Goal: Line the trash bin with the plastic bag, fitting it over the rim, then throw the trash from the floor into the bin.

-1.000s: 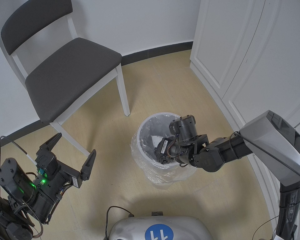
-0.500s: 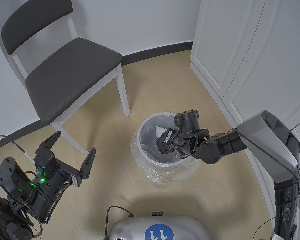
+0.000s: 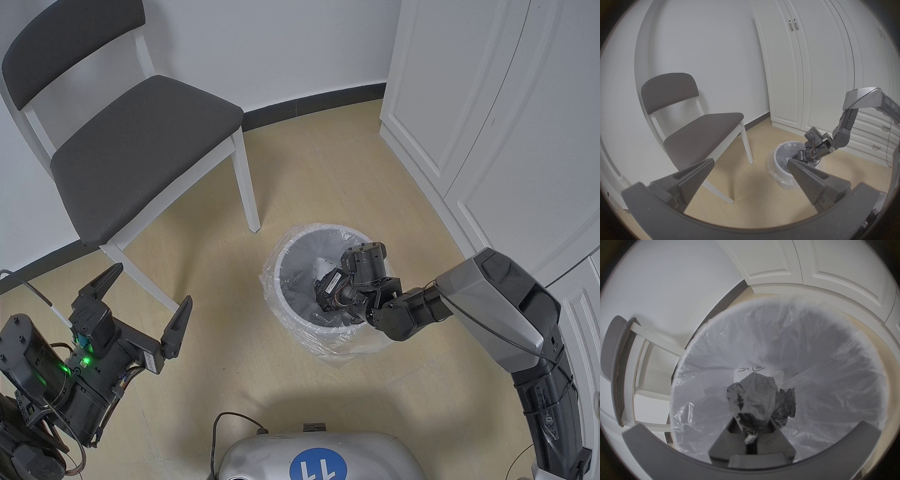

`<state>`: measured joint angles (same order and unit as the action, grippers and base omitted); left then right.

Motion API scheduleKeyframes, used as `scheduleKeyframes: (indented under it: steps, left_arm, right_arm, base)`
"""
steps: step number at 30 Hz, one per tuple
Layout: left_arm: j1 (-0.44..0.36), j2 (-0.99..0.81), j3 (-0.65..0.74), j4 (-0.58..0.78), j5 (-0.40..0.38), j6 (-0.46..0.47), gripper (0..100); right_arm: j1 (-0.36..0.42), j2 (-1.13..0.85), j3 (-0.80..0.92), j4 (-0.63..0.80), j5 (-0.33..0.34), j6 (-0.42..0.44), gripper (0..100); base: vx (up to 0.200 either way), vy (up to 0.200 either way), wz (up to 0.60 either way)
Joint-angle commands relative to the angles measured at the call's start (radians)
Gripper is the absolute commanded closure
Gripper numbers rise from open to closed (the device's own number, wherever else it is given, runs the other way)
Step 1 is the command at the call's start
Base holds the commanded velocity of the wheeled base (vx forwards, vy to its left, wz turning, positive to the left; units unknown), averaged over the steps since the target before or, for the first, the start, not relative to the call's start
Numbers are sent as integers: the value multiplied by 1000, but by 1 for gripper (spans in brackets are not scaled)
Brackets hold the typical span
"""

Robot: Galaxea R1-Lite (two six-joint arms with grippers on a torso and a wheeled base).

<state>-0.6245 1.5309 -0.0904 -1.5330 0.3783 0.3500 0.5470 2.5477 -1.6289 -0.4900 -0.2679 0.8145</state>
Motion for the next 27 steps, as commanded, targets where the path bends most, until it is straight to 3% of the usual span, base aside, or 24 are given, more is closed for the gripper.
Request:
scheduleKeyframes:
  steps: [1, 14, 15, 20, 27]
  left_arm:
    - [0, 6, -5, -1, 1, -2, 0]
    - [0, 6, -5, 1, 1, -2, 0]
    - [0, 6, -5, 1, 1, -2, 0]
    - [0, 12, -2, -1, 1, -2, 0]
    - [0, 8, -3, 1, 1, -2, 0]
  right_arm:
    - [2, 29, -9, -1, -1, 5, 100]
    - [56, -234, 143, 1, -27, -44, 100]
    - [56, -234, 143, 1, -27, -44, 0]
    - [47, -181, 119, -22, -28, -46, 0]
    - [33, -251, 178, -107, -31, -81, 0]
  base:
    - [0, 0, 0]
    - [0, 0, 0]
    - [0, 0, 0]
    - [0, 0, 0]
    - [0, 0, 0]
